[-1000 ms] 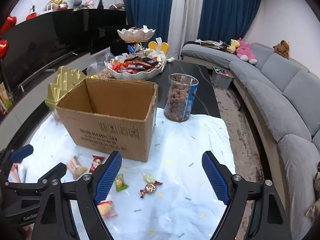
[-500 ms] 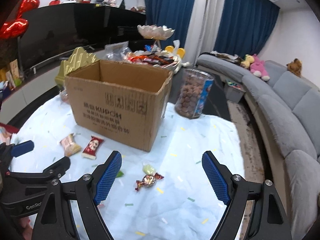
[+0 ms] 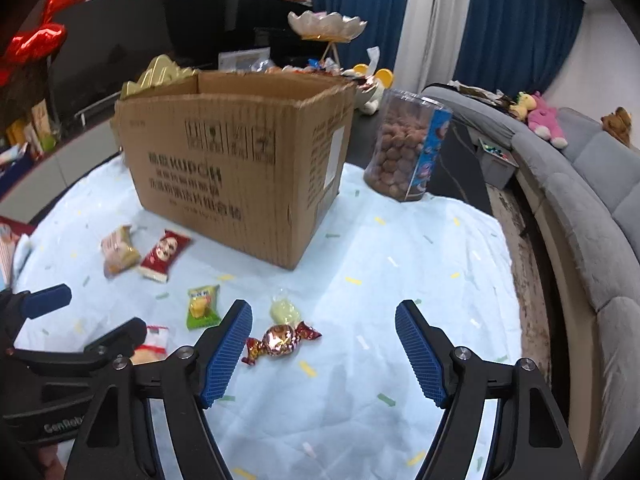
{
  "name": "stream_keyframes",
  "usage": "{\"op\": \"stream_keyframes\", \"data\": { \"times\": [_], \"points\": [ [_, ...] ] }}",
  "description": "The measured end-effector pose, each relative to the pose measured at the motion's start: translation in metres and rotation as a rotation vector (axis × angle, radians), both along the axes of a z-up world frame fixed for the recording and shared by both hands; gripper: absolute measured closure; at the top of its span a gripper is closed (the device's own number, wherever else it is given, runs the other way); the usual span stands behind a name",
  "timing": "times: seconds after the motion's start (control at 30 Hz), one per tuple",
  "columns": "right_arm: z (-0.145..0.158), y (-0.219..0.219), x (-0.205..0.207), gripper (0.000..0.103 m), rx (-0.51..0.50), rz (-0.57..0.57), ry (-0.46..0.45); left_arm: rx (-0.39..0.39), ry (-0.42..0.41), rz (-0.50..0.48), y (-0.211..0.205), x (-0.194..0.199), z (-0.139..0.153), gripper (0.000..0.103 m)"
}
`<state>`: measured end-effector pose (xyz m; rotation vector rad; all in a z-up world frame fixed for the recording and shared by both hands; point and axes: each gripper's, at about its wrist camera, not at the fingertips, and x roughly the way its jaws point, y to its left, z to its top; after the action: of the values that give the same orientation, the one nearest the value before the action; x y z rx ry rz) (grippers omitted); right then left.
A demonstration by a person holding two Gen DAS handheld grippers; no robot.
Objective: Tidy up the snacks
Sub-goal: 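Grasp the clear yellow-cake bag with the left tool while the right tool grasps the red-gold wrapped chocolate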
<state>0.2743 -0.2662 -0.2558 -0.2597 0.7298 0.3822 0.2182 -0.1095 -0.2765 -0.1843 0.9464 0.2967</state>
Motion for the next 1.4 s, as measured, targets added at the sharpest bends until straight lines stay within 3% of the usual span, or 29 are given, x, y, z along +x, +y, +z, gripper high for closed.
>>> {"op": "stream_keyframes", "data": {
  "times": [0.27, 0.43, 0.8, 0.9, 0.97, 1.07, 1.17, 1.4],
  "points": [
    [-0.021, 0.007, 0.013, 0.035, 0.016, 0.046, 0.051, 0.019, 0.004, 0.009, -0.002, 0.002, -0.011, 0.01],
    [-0.033, 0.015, 0.01, 0.038, -0.017, 0.094, 0.07, 0.021, 0.028, -0.003, -0.006, 0.001, -0.02, 0.022],
    [-0.05, 0.025, 0.009, 0.039, -0.033, 0.113, 0.107, -0.003, 0.049, 0.011, -0.003, -0.001, -0.032, 0.032],
    [-0.054, 0.025, 0.011, 0.049, -0.022, 0.113, 0.133, 0.002, 0.049, -0.009, -0.007, -0.001, -0.034, 0.033],
    [-0.057, 0.026, 0.012, 0.062, -0.019, 0.115, 0.145, 0.006, 0.041, -0.02, -0.009, -0.003, -0.034, 0.033],
    [-0.057, 0.027, 0.012, 0.066, -0.004, 0.112, 0.15, 0.003, 0.034, -0.025, -0.009, -0.003, -0.032, 0.041],
    [-0.055, 0.023, 0.014, 0.073, 0.027, 0.102, 0.152, 0.001, 0.028, -0.039, -0.008, -0.002, -0.031, 0.055],
    [-0.047, 0.018, 0.015, 0.076, 0.073, 0.089, 0.15, -0.009, 0.031, -0.064, -0.009, -0.002, -0.03, 0.059]
  ]
}}
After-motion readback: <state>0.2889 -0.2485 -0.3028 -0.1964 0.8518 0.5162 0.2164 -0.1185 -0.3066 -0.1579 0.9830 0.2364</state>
